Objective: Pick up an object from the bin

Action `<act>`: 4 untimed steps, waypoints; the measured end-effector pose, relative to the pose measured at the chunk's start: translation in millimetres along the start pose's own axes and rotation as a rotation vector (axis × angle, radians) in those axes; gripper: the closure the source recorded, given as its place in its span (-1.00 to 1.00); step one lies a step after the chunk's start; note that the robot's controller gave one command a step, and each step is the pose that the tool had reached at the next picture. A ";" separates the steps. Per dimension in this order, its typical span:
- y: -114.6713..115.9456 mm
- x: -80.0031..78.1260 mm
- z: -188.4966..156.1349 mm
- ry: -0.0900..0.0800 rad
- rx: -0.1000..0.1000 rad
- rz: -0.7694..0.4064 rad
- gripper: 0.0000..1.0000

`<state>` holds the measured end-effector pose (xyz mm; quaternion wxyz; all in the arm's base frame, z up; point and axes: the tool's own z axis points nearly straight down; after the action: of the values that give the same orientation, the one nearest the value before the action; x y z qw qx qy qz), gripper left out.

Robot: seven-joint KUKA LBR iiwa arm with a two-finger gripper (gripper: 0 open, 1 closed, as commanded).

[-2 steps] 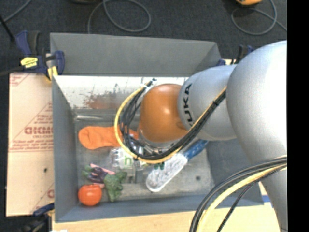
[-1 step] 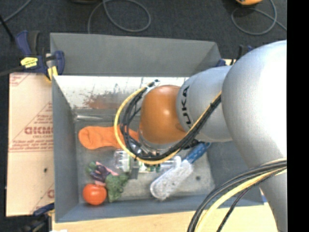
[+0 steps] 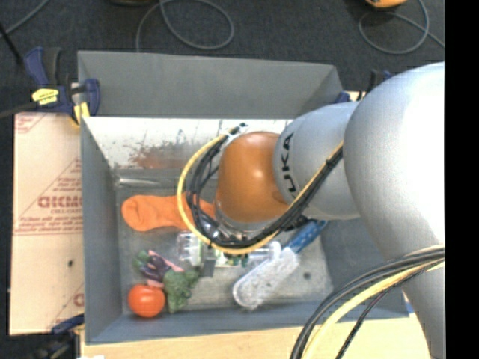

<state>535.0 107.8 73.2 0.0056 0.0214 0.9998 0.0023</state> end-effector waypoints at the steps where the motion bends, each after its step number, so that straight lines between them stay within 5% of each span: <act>1: -0.1 -0.1 -1.1 -0.001 0.000 0.000 1.00; 4: -0.6 -0.1 -30.5 0.001 0.000 0.002 1.00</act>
Offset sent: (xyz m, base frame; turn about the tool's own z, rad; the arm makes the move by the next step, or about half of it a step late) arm -0.0001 -0.0001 0.0476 0.0000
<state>534.7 107.1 103.7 0.0051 0.0226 0.9997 0.0023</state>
